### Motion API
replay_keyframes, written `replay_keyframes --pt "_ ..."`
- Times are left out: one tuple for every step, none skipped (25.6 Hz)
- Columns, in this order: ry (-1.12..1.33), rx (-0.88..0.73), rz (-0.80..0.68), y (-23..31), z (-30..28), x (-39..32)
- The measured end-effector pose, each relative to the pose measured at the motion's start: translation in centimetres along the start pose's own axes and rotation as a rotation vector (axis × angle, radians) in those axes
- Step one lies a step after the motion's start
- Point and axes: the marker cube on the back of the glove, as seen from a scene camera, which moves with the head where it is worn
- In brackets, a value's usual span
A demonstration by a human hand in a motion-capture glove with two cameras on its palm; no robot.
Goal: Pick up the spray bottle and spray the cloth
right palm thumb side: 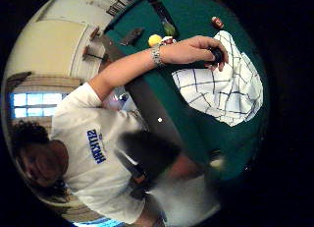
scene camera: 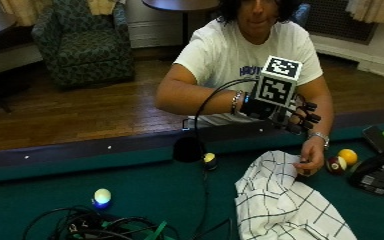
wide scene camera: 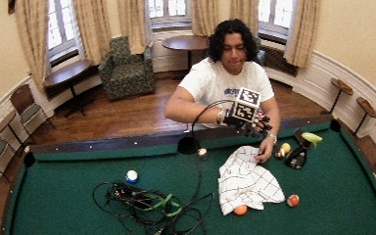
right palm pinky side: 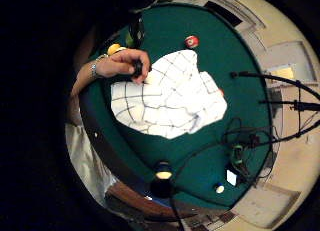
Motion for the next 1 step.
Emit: replay_keyframes --pt "0.008 0.002 0.002 0.03 -0.04 -0.01"
